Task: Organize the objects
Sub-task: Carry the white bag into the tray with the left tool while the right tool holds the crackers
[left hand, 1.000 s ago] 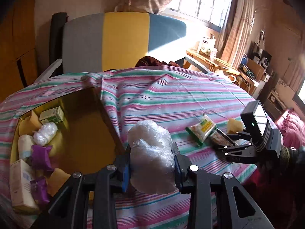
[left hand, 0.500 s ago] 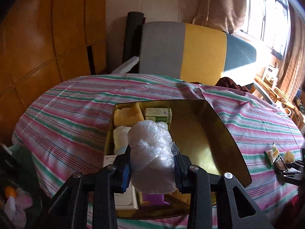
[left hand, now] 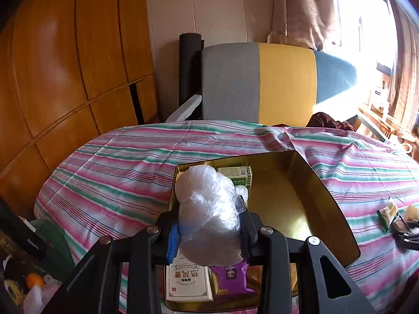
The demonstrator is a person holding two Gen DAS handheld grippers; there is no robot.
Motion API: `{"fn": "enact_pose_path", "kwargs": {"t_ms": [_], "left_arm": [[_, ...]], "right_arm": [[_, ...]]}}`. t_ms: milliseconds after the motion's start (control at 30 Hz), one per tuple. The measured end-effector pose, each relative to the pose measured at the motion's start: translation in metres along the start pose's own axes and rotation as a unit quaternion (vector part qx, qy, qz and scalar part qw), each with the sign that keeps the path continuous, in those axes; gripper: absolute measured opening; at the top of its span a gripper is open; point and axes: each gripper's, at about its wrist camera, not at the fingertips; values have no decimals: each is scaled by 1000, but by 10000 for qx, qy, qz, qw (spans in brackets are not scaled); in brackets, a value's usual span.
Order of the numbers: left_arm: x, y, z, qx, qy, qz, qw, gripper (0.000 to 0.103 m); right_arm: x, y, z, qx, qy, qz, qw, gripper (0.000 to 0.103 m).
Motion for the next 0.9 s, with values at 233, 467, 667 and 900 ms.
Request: {"fn": "enact_pose_path", "kwargs": {"t_ms": [233, 467, 667, 900], "left_arm": [[4, 7, -1, -61, 121, 75, 9999, 37], [11, 16, 2, -126, 230, 114, 9996, 37], [19, 27, 2, -222, 336, 73, 9992, 37], [31, 57, 6, -745, 328, -482, 9955, 37]], "right_arm": [[-2, 0, 0, 20, -65, -44, 10000, 48], [-3, 0, 0, 50, -145, -70, 9999, 48], [-3, 0, 0, 60, -176, -61, 9998, 48], [-4, 0, 1, 72, -214, -72, 9997, 48]]}}
Point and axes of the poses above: each gripper's, at about its wrist camera, not at the fingertips, and y roughly the way its jaws point, x to its right, z to its top, and after that the axes turned 2 degrees about x, right-handed
